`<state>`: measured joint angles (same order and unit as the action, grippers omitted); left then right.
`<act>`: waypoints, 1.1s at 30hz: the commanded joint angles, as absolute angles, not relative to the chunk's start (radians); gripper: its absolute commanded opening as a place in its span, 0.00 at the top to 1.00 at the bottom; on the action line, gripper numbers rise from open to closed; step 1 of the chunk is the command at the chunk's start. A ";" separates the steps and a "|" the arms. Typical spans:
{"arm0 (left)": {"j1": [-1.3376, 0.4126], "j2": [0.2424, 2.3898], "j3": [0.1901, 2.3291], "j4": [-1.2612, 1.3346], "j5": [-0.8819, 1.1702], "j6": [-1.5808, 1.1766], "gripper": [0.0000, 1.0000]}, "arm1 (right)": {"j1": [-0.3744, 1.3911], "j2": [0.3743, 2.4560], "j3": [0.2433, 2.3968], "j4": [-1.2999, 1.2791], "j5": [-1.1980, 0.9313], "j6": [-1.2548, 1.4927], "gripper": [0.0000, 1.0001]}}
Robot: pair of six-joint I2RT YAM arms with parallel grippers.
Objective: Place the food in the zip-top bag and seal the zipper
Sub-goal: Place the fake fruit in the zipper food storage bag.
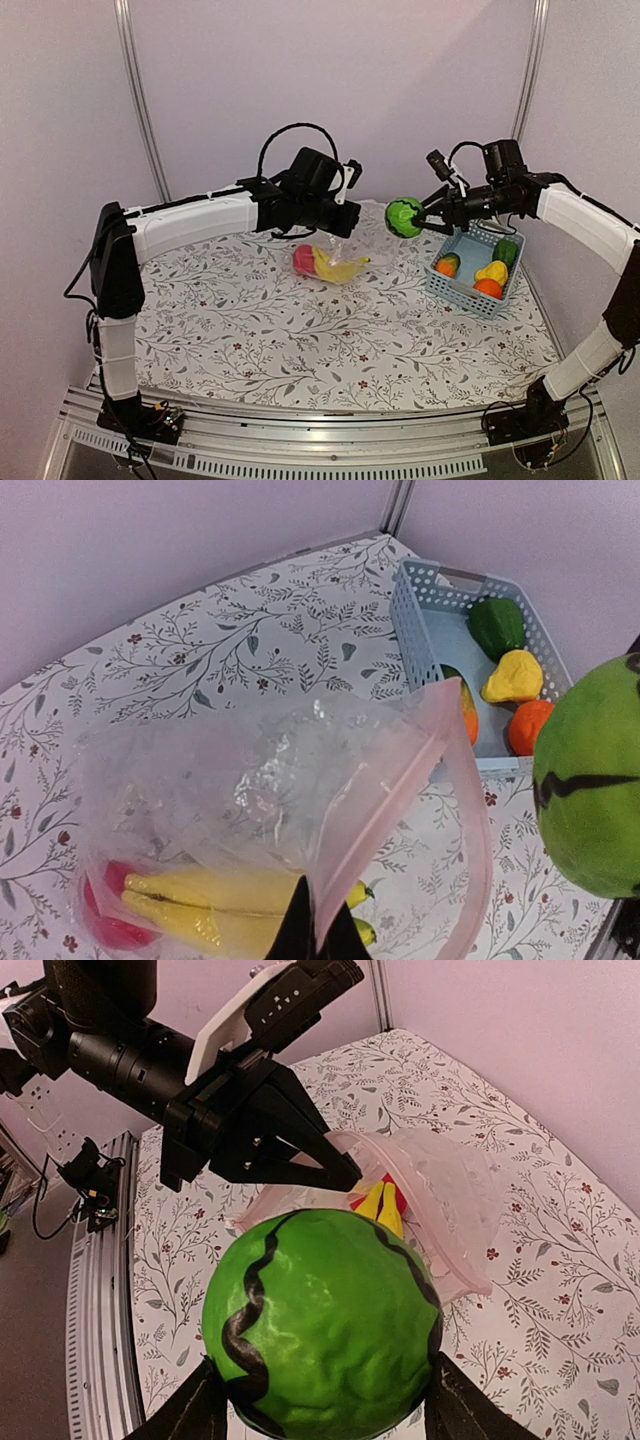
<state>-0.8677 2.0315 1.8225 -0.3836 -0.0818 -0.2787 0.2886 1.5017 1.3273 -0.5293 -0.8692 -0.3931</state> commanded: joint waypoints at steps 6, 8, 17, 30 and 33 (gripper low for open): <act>-0.874 2.007 1.833 -0.342 -0.029 -0.274 1.00 | 0.362 1.567 1.413 -0.563 -0.715 -0.396 0.46; -0.874 1.997 1.827 -0.335 -0.011 -0.285 1.00 | 0.376 1.588 1.436 -0.576 -0.683 -0.396 0.46; -0.873 1.965 1.824 -0.287 0.099 -0.342 1.00 | 0.399 1.657 1.533 -0.603 -0.504 -0.365 0.43; -0.869 1.954 1.795 -0.266 0.108 -0.367 1.00 | 0.423 1.655 1.553 -0.624 -0.539 -0.345 0.23; -0.859 1.938 1.766 -0.242 0.136 -0.392 1.00 | 0.422 1.644 1.550 -0.624 -0.532 -0.345 0.22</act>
